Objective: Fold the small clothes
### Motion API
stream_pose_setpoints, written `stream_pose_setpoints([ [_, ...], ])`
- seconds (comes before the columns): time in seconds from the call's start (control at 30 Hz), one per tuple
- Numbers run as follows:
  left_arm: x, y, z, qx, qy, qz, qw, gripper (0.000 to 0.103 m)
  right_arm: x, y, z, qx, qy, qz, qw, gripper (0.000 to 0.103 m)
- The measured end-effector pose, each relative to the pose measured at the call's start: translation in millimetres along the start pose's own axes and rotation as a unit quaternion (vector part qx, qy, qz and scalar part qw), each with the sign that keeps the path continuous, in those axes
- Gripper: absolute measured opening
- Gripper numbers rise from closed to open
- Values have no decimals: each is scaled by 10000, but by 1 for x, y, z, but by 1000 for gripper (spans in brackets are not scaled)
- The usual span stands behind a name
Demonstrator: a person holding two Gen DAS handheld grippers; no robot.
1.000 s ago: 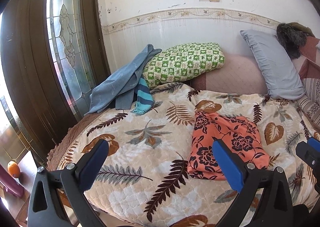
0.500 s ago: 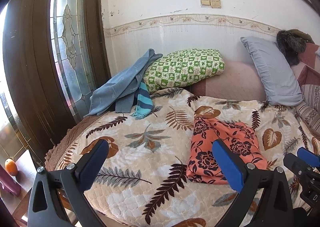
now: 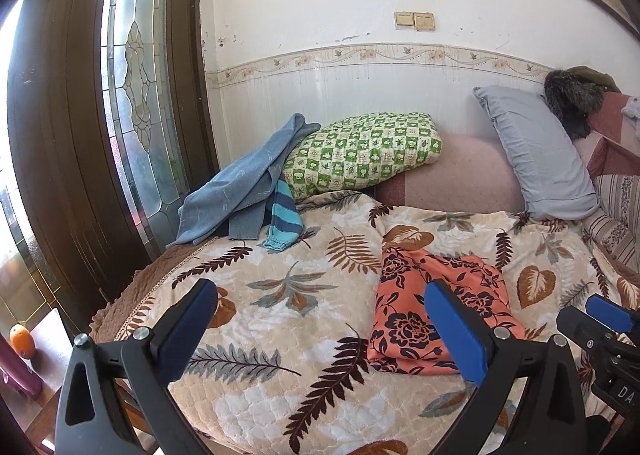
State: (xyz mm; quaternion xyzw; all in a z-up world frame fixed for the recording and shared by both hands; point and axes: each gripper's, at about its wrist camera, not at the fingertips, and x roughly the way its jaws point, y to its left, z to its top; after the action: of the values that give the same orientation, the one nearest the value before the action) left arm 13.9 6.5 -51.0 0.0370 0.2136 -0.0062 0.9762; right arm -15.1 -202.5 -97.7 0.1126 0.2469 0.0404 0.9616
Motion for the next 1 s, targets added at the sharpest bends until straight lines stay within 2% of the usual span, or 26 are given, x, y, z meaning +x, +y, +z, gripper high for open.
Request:
stream_pose_setpoints([
  [0.63, -18, -6, 5, 51, -306, -227, 9993, 103, -5, -2, 1, -5, -73, 64, 10000, 64],
  [1.0, -24, -7, 6, 120, -447, -539, 9975, 103, -2, 3, 0, -52, -21, 121, 9999, 64],
])
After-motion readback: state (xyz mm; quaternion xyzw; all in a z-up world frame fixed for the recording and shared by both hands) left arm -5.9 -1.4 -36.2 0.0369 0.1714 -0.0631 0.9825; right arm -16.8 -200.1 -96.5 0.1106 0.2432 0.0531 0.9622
